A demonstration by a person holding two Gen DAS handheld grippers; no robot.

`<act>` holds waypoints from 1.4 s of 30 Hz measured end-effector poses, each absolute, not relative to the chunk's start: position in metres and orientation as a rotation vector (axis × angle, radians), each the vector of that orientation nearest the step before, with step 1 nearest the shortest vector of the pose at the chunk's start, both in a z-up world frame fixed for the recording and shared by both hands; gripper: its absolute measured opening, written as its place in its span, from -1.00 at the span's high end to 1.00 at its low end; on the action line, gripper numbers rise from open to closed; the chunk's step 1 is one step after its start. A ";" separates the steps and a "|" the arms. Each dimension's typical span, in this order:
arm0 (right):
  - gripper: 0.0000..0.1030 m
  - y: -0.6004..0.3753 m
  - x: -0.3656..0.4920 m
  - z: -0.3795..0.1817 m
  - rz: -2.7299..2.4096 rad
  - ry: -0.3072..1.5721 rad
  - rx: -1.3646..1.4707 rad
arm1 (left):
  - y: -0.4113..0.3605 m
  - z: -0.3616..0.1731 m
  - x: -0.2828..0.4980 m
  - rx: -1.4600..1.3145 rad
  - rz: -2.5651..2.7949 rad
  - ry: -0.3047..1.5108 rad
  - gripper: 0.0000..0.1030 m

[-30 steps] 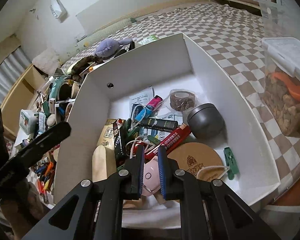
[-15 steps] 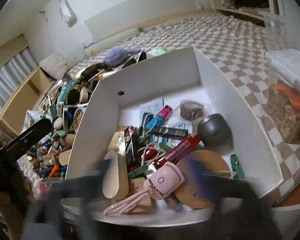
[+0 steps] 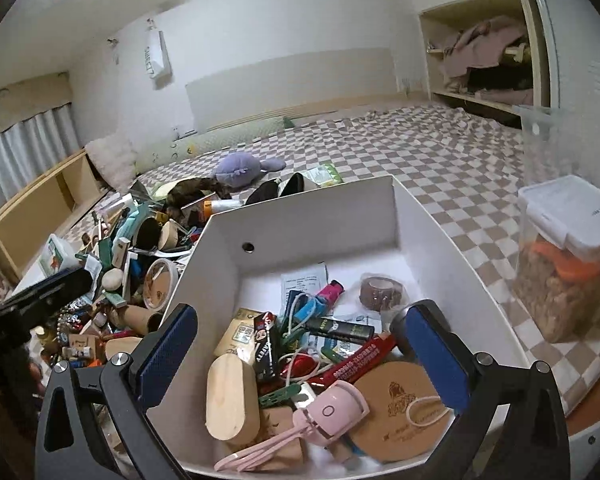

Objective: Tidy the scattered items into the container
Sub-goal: 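Move both open tools back over the pile of items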

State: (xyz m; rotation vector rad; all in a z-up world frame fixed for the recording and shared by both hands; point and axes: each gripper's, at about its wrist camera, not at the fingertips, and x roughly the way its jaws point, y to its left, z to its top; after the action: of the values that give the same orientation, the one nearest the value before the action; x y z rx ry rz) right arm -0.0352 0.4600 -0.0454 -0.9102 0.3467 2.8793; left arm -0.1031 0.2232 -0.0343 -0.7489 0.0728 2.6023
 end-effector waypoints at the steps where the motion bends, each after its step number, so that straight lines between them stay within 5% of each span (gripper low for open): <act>1: -1.00 0.457 -0.036 -0.044 2.882 0.335 -0.912 | 0.220 -0.034 -0.102 -0.732 2.621 0.108 -1.00; 19: -1.00 0.393 -0.048 -0.003 3.010 0.365 -0.852 | 0.122 -0.024 -0.111 -0.743 2.692 0.076 -1.00; 30: -1.00 0.307 -0.055 0.006 3.193 0.039 -0.785 | 0.058 -0.034 -0.116 -0.814 2.767 -0.008 -1.00; 42: -1.00 0.241 -0.087 -0.054 3.171 -0.106 -1.117 | -0.013 -0.076 -0.125 -1.002 2.800 -0.202 -1.00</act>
State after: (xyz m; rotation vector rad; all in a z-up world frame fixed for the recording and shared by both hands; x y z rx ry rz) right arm -0.0874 0.2413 -0.0538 -1.1169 -0.1058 3.1708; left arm -0.1249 -0.0127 -0.0765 -1.0015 -0.2021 2.8000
